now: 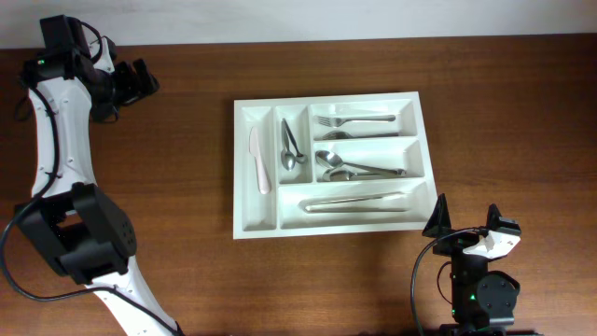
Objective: Pack container
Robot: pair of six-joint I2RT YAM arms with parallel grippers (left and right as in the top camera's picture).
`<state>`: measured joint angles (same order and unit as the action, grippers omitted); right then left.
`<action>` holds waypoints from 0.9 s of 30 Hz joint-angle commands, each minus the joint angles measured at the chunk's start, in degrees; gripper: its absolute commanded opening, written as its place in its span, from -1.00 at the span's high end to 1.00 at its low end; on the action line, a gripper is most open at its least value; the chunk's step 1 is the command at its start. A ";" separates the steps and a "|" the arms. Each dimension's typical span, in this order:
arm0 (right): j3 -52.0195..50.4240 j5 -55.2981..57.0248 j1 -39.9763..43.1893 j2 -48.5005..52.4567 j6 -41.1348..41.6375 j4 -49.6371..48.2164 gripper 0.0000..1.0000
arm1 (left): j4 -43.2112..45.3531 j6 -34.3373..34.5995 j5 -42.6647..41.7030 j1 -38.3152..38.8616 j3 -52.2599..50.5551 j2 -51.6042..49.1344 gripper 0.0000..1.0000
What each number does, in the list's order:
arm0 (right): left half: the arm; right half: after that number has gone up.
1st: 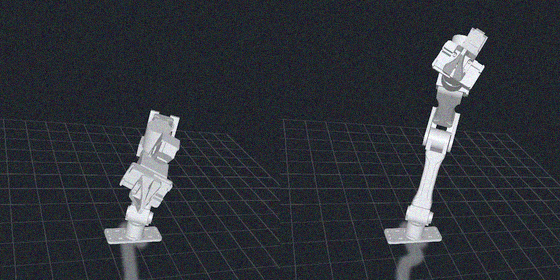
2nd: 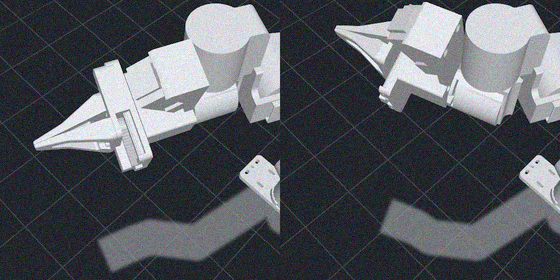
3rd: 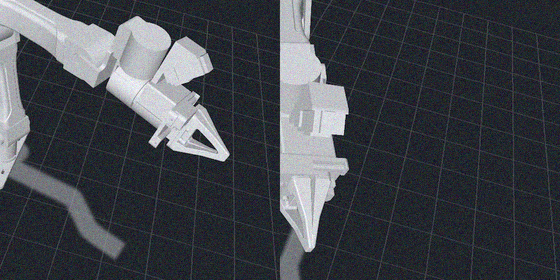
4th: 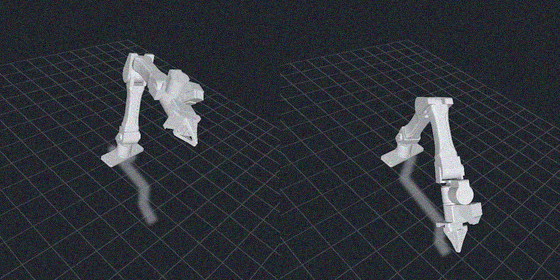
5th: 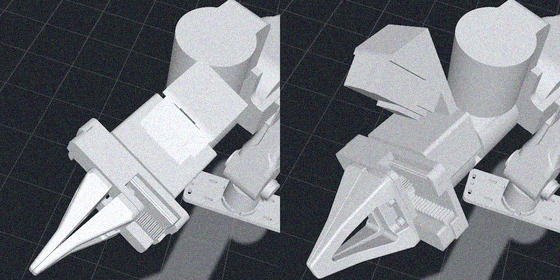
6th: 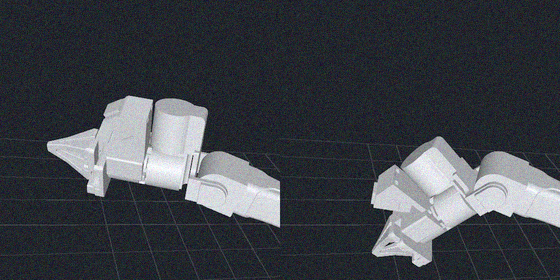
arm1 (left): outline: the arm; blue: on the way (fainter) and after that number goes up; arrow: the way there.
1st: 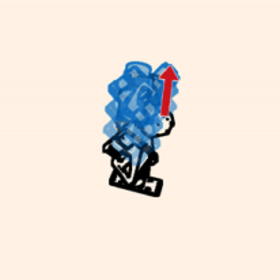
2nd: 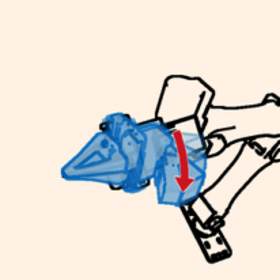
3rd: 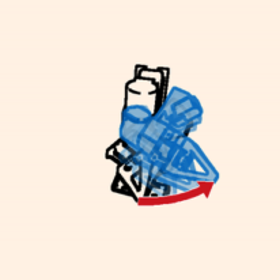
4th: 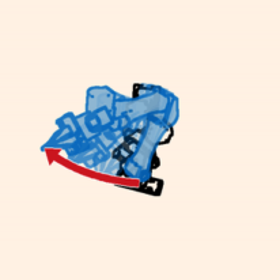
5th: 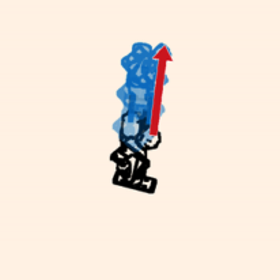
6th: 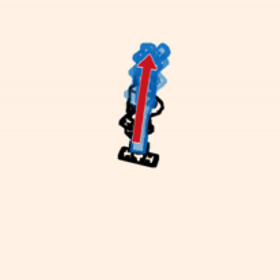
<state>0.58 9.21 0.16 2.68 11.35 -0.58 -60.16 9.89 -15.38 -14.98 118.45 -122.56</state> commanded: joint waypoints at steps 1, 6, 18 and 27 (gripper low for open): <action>-0.26 0.94 -0.11 -0.66 -0.57 -0.02 -0.98 | 0.09 -0.92 0.20 -0.26 0.50 3.41 -0.99; -0.26 0.94 -0.11 -0.66 -0.57 -0.02 -0.98 | 0.11 -0.92 0.20 1.53 0.50 15.56 -0.99; -0.26 0.94 -0.11 -0.66 -0.57 -0.02 -0.97 | 0.09 -0.92 0.17 16.70 0.46 54.14 -0.99; -0.26 0.94 -0.11 -0.66 -0.57 -0.02 -0.98 | 3.41 -0.92 4.35 16.59 -21.14 80.98 -0.99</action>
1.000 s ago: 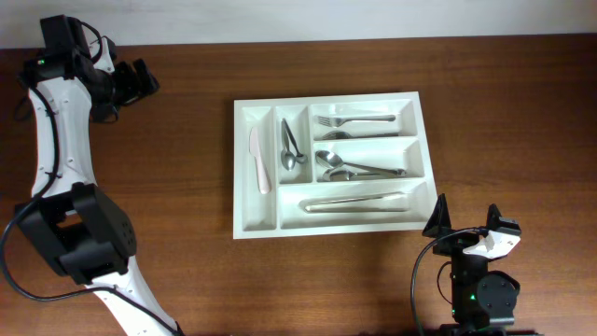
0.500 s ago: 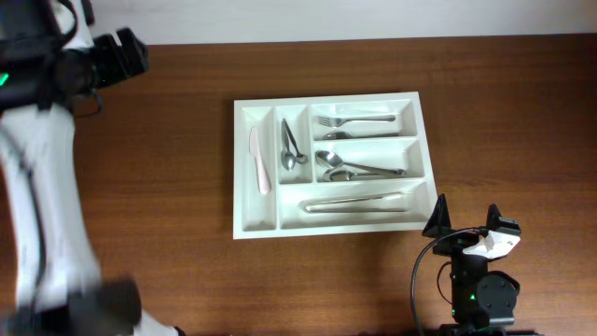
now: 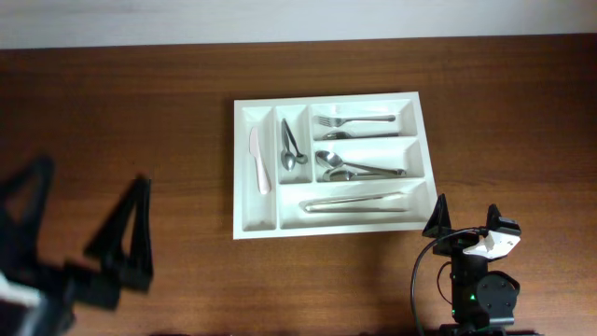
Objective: Pack container
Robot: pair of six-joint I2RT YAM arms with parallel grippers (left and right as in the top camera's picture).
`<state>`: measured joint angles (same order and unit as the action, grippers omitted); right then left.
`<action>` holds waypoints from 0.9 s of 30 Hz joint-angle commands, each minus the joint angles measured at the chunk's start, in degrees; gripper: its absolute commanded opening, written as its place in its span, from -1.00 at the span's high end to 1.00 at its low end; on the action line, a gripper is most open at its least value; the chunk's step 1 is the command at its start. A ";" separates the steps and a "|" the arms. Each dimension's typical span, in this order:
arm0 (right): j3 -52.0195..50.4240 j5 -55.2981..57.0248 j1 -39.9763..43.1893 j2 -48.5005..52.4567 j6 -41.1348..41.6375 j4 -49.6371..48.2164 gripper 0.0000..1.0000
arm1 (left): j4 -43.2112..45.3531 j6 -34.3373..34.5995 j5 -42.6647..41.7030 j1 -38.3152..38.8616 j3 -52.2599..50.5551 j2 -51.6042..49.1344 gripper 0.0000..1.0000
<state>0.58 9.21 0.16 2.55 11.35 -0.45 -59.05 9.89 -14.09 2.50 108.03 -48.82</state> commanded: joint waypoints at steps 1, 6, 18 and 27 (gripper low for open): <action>-0.26 0.94 -0.11 -0.52 -0.57 -0.15 -0.97 | 3.67 -0.92 3.26 -0.96 -13.70 9.25 -0.99; -0.26 0.94 -0.11 -0.52 -0.57 -0.15 -0.98 | 18.43 -0.92 3.43 -0.96 -37.81 22.34 -0.99; -0.26 0.94 -0.11 -0.52 -0.57 -0.15 -0.98 | 60.30 -0.92 3.45 -0.96 -85.81 37.35 -0.98; -0.26 0.94 -0.11 -0.52 -0.57 -0.15 -0.97 | 75.03 -0.92 3.43 -0.94 -99.80 37.40 -0.98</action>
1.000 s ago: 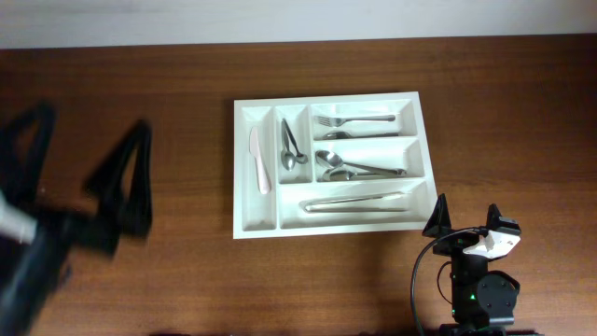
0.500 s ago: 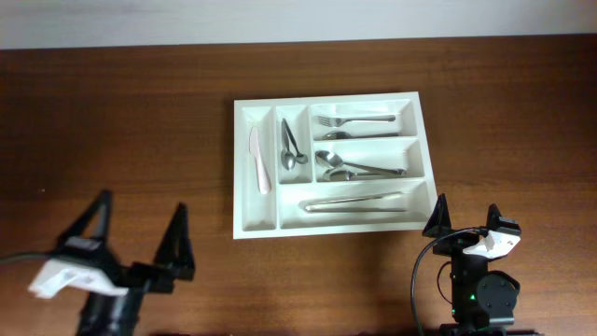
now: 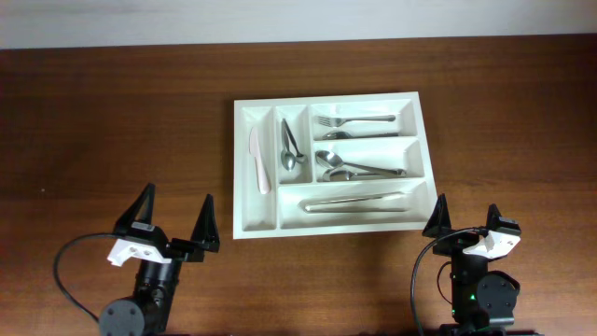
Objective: Pack container
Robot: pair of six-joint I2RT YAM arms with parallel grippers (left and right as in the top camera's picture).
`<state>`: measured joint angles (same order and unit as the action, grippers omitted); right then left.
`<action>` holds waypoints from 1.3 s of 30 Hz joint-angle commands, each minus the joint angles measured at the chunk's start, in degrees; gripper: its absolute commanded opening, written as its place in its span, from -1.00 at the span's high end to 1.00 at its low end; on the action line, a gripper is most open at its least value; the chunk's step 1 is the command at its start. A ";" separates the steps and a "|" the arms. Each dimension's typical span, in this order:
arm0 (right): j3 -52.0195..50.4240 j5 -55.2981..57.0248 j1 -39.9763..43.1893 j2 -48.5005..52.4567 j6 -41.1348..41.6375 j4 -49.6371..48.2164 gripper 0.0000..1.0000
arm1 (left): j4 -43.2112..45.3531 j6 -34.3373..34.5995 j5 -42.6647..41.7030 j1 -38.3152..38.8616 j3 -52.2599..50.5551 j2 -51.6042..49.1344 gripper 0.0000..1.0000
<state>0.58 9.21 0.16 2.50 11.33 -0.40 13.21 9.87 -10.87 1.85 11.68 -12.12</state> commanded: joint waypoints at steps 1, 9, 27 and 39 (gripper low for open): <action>-0.26 0.94 -0.11 -0.48 -0.55 -0.20 -0.97 | 4.07 -0.90 0.22 -0.28 -4.39 0.70 -0.98; -0.26 0.94 -0.11 -0.48 -0.55 -0.20 -0.97 | 7.56 -0.92 3.39 -0.31 -10.34 3.87 -0.98; -0.26 0.94 -0.11 -0.48 -0.55 -0.20 -0.98 | 1.20 -0.92 28.09 -0.31 -11.19 8.15 -0.99; -0.26 0.94 -0.11 -0.48 -0.55 -0.20 -0.97 | -5.95 -1.05 22.71 -0.31 -11.19 8.15 -0.98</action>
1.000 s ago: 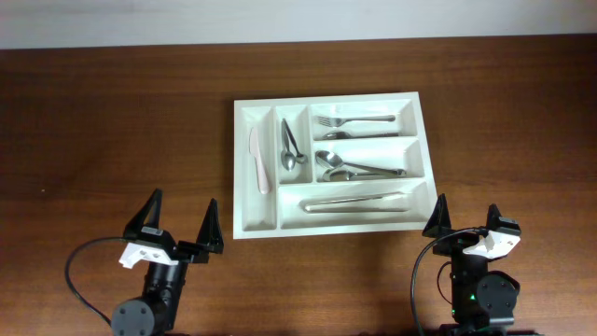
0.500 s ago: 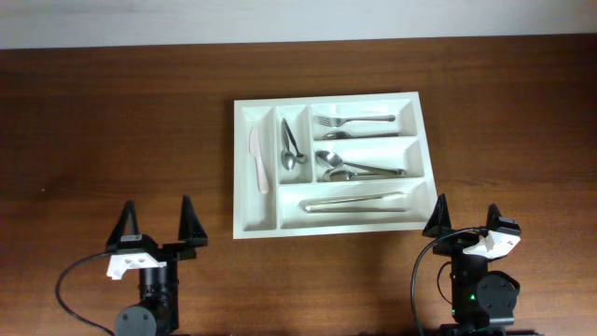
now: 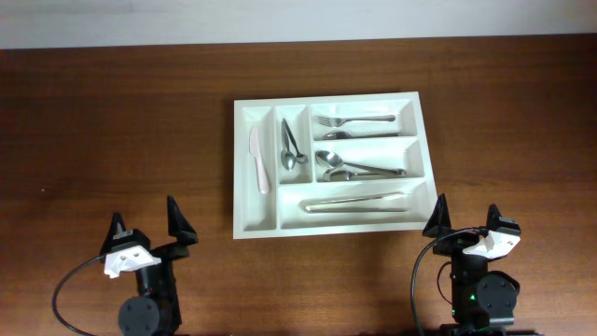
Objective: Pack container
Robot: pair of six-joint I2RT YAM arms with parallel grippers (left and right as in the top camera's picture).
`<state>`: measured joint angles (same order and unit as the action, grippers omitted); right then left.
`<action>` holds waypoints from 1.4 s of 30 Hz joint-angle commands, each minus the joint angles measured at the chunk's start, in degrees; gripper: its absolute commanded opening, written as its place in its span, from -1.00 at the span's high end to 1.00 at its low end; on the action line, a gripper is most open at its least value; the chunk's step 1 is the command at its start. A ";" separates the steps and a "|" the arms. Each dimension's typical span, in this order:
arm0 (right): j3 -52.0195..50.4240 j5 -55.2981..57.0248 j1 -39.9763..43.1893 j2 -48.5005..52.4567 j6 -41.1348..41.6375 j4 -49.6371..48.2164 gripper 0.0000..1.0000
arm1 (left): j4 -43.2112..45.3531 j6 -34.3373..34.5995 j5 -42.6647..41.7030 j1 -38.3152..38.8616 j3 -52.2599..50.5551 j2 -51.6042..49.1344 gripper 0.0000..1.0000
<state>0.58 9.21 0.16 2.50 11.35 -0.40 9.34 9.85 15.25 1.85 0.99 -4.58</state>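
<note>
The white cutlery tray lies mid-table in the overhead view. Its leftmost slot holds a white knife, and the slot beside it holds teaspoons. Forks fill the top right slot, with spoons below them. Long metal pieces lie in the bottom slot. My left gripper stands open and empty at the front left, well clear of the tray. My right gripper stands open and empty just off the tray's front right corner.
The brown wooden table runs to a pale wall at the back. Both arm bases sit at the front edge. No loose cutlery shows outside the tray.
My left gripper has shifted slightly left and toward the front edge, and its fingers now appear closer together, though still open. The right gripper and the tray's contents are unchanged.
My left arm first stretched to the table's back left corner. Then it showed as a large blur at the front left. Afterwards it stood low at the front left, where it still stands, open and empty. The tray and right arm stayed put.
</note>
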 commanded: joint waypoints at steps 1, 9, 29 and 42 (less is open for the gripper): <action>-0.26 0.94 -0.11 -0.48 -0.57 -0.20 -0.98 | -3.15 -2.34 -5.84 -0.28 -0.48 0.61 -0.99; -0.26 0.94 -0.11 -0.48 -0.57 -0.20 -0.98 | -5.84 -6.69 -12.07 -0.28 -0.48 0.59 -0.99; -0.26 0.94 -0.11 -0.48 -0.57 -0.20 -0.97 | -13.92 -6.69 -12.52 -0.28 -0.46 0.15 -0.99; -0.26 0.94 -0.11 -0.48 -0.57 -0.20 -0.98 | -13.94 -6.69 -12.52 -0.28 -0.46 0.15 -0.99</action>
<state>0.58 9.21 0.16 2.50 11.35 -0.43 -4.54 4.08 3.38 1.80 0.84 -4.49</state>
